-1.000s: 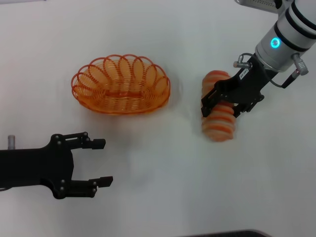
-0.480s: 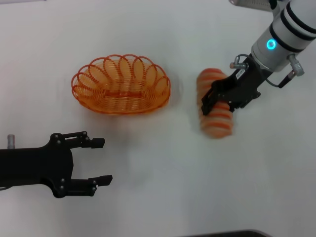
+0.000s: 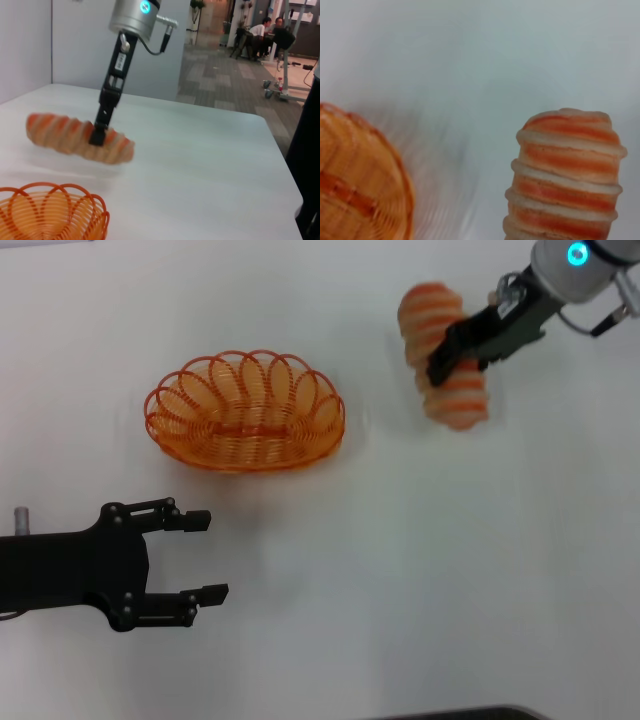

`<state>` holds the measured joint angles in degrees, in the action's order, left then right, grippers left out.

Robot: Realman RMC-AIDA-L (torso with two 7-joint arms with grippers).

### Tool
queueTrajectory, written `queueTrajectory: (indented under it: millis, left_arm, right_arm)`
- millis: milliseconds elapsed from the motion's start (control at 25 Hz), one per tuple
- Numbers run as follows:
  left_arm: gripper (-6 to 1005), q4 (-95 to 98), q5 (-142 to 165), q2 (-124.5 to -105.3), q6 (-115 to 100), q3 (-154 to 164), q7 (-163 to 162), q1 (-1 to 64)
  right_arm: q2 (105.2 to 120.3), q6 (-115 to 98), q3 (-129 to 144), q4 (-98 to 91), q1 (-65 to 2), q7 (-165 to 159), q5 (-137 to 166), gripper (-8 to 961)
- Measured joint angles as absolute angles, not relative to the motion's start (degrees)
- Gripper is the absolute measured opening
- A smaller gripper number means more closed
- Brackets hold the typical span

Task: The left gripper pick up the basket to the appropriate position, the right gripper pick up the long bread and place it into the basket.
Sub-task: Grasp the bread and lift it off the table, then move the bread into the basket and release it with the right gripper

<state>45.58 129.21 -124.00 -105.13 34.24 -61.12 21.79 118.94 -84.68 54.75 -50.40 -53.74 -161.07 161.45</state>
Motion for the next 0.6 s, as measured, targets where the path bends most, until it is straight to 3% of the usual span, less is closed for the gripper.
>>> queueTrajectory:
  millis: [600]
  left_arm:
    - [796,43.4,128.5,-123.93,-102.4,33.3,-61.9,22.5]
  right_arm:
    - [119.38,-81.3,61.6,-56.4,-58.0,-130.1,143.9,475]
